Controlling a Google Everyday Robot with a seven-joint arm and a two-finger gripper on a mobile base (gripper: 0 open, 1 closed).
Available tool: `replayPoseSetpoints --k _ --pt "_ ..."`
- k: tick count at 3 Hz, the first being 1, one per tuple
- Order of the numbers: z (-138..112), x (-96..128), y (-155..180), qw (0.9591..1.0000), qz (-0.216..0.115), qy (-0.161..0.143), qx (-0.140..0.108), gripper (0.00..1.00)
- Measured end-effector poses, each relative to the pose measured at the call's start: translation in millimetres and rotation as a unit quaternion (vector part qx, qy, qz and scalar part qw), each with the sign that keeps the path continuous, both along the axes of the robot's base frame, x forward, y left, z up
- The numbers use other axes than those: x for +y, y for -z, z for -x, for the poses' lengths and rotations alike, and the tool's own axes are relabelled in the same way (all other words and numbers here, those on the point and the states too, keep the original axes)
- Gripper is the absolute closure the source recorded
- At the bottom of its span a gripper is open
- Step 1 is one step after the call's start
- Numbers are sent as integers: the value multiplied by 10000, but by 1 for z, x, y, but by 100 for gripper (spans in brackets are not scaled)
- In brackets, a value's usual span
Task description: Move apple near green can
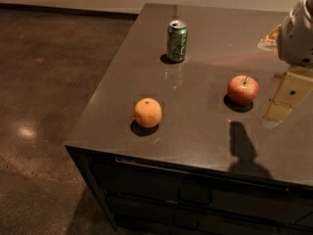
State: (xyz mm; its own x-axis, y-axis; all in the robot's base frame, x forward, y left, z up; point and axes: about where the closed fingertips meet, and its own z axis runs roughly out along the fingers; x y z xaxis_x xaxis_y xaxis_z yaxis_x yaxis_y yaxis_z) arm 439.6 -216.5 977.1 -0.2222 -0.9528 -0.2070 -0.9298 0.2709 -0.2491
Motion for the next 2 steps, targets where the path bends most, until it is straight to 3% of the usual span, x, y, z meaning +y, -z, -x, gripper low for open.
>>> replayPoseSetpoints --k 1,2 --pt "-2 0 -1 10000 4 12 -21 0" --pt "-24 0 0 9997 -245 63 -36 0"
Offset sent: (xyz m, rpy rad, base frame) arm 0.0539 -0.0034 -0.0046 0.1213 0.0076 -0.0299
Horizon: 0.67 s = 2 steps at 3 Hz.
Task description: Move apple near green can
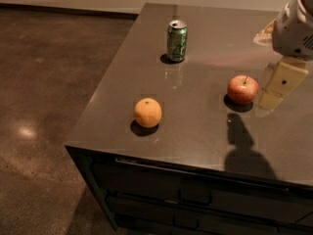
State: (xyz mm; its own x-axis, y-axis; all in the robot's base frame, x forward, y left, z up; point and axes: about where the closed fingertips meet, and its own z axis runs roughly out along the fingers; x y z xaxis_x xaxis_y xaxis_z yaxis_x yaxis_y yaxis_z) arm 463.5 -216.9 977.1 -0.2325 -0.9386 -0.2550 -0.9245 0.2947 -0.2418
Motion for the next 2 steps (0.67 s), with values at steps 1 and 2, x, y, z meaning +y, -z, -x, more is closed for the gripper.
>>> replayPoseSetpoints --k 1,2 --pt "-39 2 10 9994 -354 16 12 0" --pt "-67 5 19 9982 -593 25 69 0"
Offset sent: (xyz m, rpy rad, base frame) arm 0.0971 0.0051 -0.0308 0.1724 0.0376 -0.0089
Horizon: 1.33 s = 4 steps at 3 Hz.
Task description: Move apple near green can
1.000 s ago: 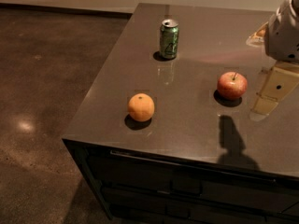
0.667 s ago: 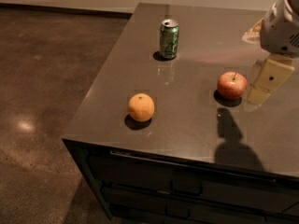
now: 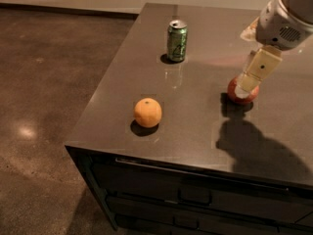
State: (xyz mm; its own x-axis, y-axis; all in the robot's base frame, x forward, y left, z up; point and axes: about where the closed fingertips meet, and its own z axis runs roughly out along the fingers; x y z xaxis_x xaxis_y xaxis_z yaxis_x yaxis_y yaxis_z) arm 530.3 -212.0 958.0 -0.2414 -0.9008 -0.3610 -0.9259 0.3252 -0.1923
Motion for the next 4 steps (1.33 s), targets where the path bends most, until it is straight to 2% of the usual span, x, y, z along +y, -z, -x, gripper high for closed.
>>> replayPoseSetpoints --k 2,3,4 --pt "-51 7 38 9991 -362 -1 224 0" --pt "-64 1 53 9991 -266 47 338 0" --pt "-64 -8 65 9991 0 73 424 0"
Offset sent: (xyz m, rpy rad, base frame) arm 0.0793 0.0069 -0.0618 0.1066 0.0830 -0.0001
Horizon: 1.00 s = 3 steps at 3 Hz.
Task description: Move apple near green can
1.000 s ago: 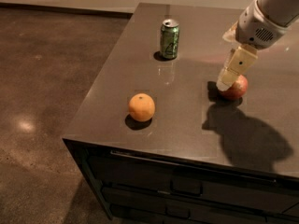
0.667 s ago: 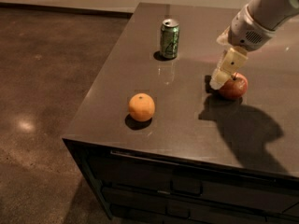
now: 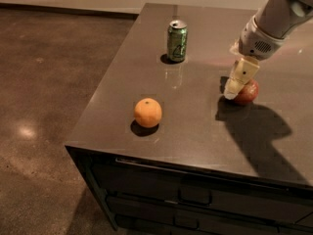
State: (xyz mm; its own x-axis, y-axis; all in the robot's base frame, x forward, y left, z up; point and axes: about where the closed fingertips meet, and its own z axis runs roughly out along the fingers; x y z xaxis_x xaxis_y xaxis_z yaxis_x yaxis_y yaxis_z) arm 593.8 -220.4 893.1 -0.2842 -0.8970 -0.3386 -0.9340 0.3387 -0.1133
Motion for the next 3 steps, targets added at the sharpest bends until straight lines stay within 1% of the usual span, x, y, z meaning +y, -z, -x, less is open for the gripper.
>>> replayPoseSetpoints --k 1,2,3 --pt "6 -7 15 9997 224 -26 113 0" --pt "12 -12 27 9993 330 -39 175 0" --pt "12 -18 33 9990 420 -45 177 0"
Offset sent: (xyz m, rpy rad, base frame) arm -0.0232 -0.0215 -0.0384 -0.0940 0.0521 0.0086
